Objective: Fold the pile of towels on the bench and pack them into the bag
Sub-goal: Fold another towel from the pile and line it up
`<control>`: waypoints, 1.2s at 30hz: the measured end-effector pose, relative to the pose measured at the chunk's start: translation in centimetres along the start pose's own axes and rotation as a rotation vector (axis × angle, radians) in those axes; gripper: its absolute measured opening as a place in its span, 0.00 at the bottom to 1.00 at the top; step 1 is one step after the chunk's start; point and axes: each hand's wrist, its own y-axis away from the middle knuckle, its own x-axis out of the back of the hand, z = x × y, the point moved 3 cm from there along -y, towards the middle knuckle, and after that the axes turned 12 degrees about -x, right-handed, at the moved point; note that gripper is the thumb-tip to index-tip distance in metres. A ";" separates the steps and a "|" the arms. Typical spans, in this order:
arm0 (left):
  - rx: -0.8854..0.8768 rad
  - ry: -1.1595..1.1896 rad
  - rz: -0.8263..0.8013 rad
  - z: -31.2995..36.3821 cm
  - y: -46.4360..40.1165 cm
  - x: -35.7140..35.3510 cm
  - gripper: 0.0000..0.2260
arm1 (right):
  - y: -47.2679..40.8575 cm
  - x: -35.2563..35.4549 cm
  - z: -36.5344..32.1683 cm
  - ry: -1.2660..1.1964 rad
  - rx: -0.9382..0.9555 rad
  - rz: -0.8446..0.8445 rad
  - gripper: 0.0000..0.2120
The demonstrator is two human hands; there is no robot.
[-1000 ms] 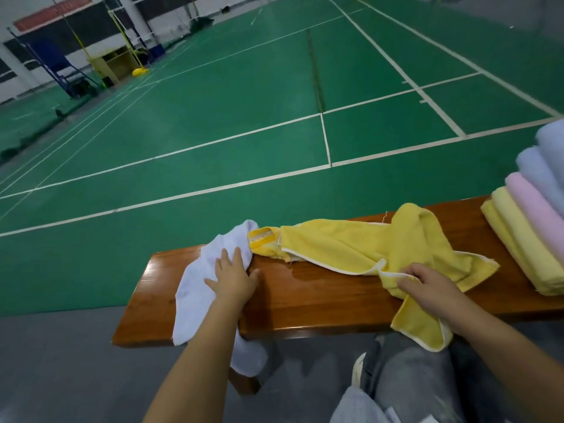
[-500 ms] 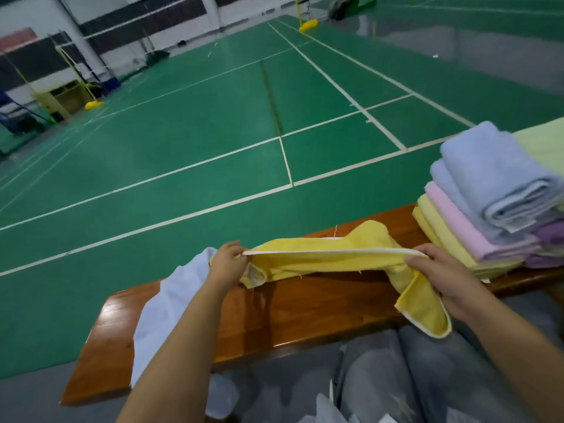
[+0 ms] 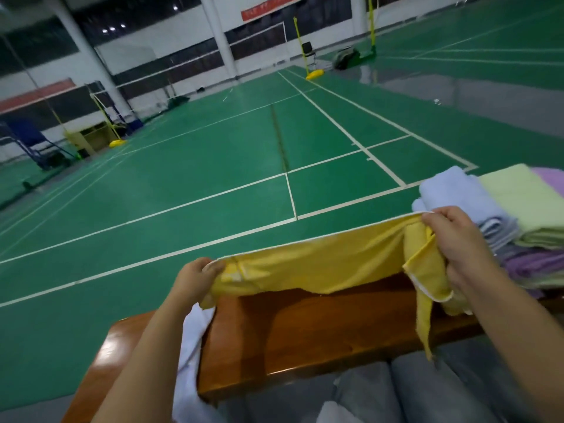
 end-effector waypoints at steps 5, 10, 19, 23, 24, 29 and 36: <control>-0.194 0.244 -0.113 9.9 3.5 -0.6 0.10 | 1.4 -3.1 -1.0 0.229 0.053 -0.150 0.06; -0.402 0.409 -0.346 15.9 5.4 -4.5 0.20 | 4.6 -7.0 -1.7 0.364 0.207 -0.412 0.05; -0.415 0.336 -0.250 15.6 4.9 -5.4 0.08 | 5.6 -7.0 -2.7 0.588 0.343 -0.521 0.05; -0.440 0.318 -0.224 15.1 4.6 -4.3 0.05 | 5.0 -6.8 -3.4 0.534 0.350 -0.433 0.04; -0.444 0.332 -0.257 15.3 4.8 -4.5 0.03 | 4.9 -6.9 -3.5 0.496 0.348 -0.445 0.04; -0.516 0.307 -0.306 16.8 5.4 -7.0 0.05 | 5.9 -7.5 -3.8 0.475 0.413 -0.542 0.01; -0.218 0.779 -0.143 14.3 3.5 -4.8 0.10 | 4.4 -5.0 -3.0 0.618 0.348 -0.584 0.03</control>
